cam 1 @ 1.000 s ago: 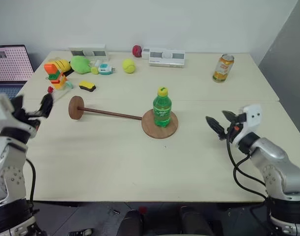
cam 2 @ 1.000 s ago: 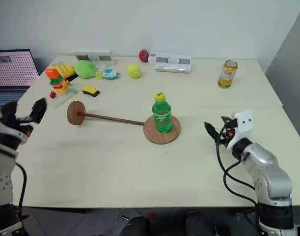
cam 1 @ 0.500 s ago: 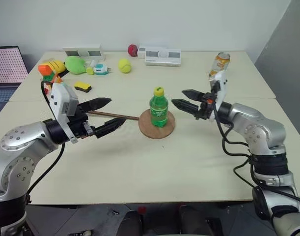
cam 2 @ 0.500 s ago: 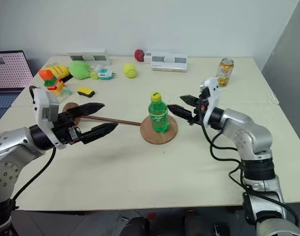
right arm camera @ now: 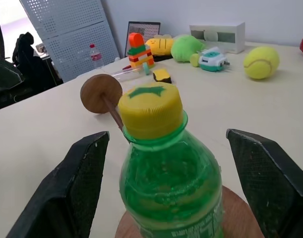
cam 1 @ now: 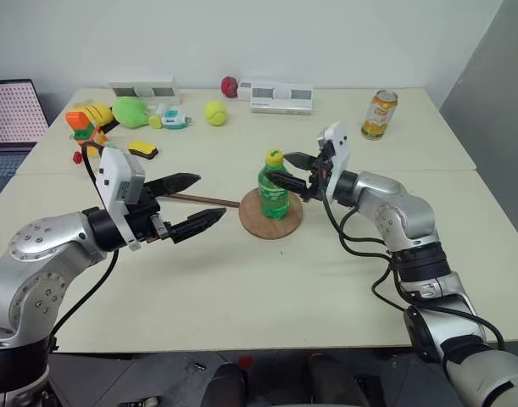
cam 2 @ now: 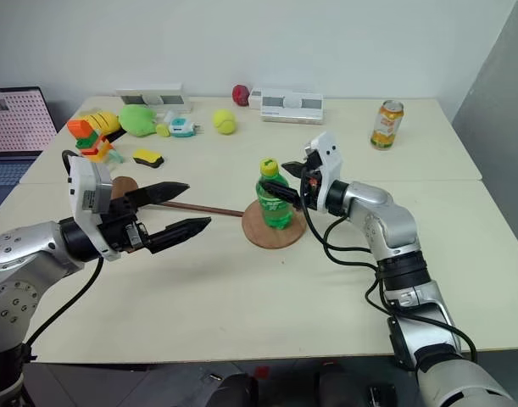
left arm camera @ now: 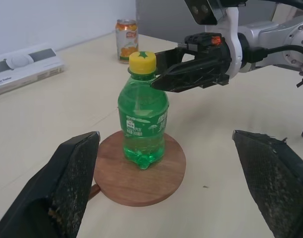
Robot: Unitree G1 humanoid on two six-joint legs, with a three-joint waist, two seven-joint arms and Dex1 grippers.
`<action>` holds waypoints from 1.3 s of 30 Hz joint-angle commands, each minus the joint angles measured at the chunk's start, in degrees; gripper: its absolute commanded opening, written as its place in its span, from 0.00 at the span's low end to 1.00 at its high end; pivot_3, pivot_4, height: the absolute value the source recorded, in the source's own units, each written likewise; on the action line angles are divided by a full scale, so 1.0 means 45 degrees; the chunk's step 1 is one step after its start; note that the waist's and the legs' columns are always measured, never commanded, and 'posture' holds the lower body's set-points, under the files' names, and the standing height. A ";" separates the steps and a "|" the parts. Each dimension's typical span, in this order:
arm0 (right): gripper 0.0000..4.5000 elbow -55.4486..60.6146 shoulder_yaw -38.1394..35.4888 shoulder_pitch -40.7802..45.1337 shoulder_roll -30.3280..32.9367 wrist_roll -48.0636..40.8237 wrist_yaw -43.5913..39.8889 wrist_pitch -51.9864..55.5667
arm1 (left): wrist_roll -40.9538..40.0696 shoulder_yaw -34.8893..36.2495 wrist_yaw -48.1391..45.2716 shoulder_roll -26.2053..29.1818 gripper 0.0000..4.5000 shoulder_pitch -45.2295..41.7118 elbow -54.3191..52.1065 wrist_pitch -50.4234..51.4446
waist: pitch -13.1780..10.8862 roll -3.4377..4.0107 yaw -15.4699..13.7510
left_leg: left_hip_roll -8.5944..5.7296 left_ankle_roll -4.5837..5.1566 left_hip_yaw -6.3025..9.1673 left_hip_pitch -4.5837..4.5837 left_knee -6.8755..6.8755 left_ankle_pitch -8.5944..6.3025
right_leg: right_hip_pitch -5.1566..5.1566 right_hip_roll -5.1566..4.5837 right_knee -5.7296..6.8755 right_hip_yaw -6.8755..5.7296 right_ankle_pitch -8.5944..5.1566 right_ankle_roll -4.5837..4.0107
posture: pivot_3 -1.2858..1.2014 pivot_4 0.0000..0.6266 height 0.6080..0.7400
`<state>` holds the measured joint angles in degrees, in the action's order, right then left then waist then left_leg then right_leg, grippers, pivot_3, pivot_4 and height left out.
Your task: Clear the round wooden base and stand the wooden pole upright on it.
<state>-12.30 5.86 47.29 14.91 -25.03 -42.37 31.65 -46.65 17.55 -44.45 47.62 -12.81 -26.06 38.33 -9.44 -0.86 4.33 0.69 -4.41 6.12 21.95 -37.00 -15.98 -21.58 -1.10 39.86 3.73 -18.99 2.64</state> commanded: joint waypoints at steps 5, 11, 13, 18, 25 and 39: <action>0.88 -0.0397 0.0054 0.0718 -0.0467 0.0388 -0.0553 -0.0399 | 0.0076 0.0218 0.0213 -0.0178 1.00 0.0065 -0.0542 -0.0278 | 0.0000 0.0000 0.0014 | 0.0001 0.0000 0.0002 0.0000 0.0000 0.0000 | -0.0001 0.0000 0.0002 -0.0001 0.0000 0.0000 | 0.52 0.24 1.00; 0.80 -0.1509 0.0159 0.1065 -0.0755 0.0984 -0.0652 -0.0889 | 0.0242 0.0114 0.0389 -0.0311 1.00 -0.0095 -0.0464 -0.0343 | -0.0001 0.0002 0.0040 | -0.0002 0.0000 0.0003 -0.0001 -0.0001 0.0000 | -0.0003 0.0000 0.0005 -0.0003 0.0000 0.0000 | 0.52 0.24 1.00; 0.73 -0.1703 0.0131 0.1131 -0.0810 0.1084 -0.0673 -0.0997 | 0.0388 0.0110 0.0487 -0.0404 1.00 -0.0005 -0.0447 -0.0448 | -0.0001 0.0002 0.0057 | -0.0001 -0.0001 0.0000 0.0001 0.0000 0.0000 | -0.0004 0.0000 0.0004 0.0000 0.0000 0.0000 | 0.52 0.24 1.00; 0.51 -0.2035 0.0068 0.1242 -0.0856 0.1325 -0.0725 -0.1290 | 0.0575 0.0072 0.0718 -0.0631 1.00 0.0096 -0.0561 -0.0578 | -0.0001 0.0002 0.0095 | 0.0001 -0.0001 0.0000 -0.0007 -0.0001 0.0001 | -0.0004 0.0001 0.0013 0.0003 0.0000 0.0000 | 0.52 0.24 1.00; 0.32 -0.2060 -0.0082 0.1282 -0.0881 0.1390 -0.0878 -0.1623 | 0.0730 0.0092 0.0733 -0.0689 1.00 0.0017 -0.0504 -0.0687 | 0.0000 0.0001 0.0099 | 0.0001 -0.0001 0.0000 -0.0007 -0.0001 0.0001 | -0.0002 0.0001 0.0013 0.0004 0.0000 0.0000 | 0.52 0.24 1.00; 0.32 0.2969 -0.2293 0.0552 0.0343 -0.0064 0.0965 0.0562 | 0.0110 -0.1623 0.0133 -0.1319 1.00 -0.1968 -0.0711 -0.0349 | -0.0010 0.0009 -0.0032 | -0.0017 -0.0018 0.0024 0.0114 -0.0025 0.0010 | -0.0081 -0.0018 0.0013 -0.0026 0.0001 0.0001 | 0.52 0.24 1.00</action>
<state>-4.44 -0.54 49.52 15.23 -23.84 -40.39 33.71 -44.95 11.55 -42.77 42.14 -20.18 -26.90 37.03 -9.48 -0.82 4.18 0.61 -4.56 6.22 22.54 -37.13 -15.90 -21.99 -1.18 39.92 3.62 -18.99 2.65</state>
